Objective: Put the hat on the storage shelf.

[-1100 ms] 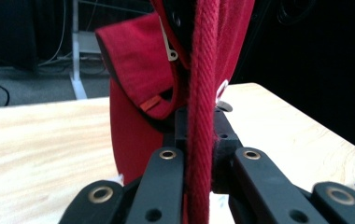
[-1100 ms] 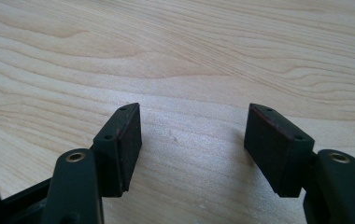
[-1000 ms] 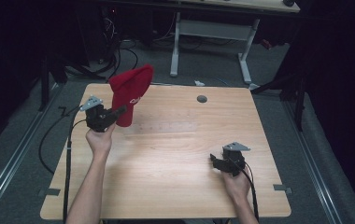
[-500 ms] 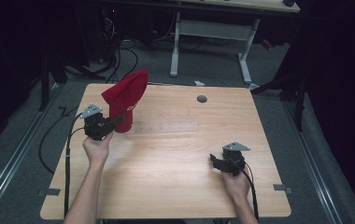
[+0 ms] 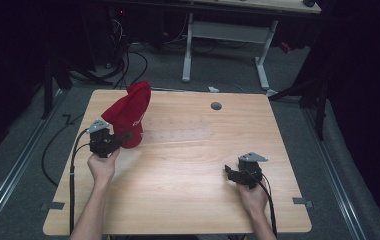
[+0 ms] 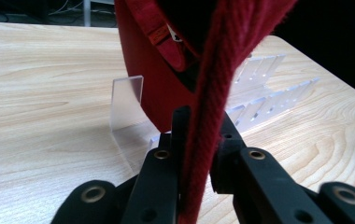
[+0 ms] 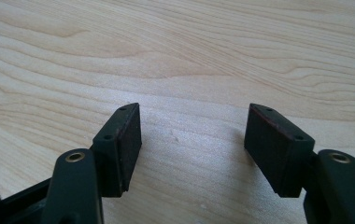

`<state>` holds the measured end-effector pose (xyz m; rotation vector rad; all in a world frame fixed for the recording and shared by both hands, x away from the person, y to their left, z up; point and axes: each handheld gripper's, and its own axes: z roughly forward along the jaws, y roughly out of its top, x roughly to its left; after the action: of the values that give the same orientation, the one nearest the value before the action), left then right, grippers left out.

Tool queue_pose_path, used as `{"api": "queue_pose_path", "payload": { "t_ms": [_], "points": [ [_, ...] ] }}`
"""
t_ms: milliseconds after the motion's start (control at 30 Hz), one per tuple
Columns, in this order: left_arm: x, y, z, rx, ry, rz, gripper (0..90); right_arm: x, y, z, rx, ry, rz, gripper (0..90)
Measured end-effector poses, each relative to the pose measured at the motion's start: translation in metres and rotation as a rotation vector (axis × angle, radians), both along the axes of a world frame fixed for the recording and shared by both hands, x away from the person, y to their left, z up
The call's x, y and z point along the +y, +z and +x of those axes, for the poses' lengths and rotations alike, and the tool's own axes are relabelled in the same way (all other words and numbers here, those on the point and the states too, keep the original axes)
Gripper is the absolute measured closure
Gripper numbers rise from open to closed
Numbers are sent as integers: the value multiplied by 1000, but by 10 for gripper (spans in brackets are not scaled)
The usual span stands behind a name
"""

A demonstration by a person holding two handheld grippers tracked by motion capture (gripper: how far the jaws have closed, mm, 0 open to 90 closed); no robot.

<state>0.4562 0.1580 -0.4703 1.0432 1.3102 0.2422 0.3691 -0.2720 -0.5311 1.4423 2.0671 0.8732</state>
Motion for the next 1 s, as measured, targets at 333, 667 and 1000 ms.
{"api": "queue_pose_path", "payload": {
  "t_ms": [333,667,1000],
  "points": [
    [-2,0,-2,1,30,73,525,0,0,0,0,0,0,369],
    [8,9,-15,-3,62,111,364,0,0,0,1,1,0,368],
    [19,10,-34,3,75,107,357,0,0,0,0,0,0,368]
  ]
}}
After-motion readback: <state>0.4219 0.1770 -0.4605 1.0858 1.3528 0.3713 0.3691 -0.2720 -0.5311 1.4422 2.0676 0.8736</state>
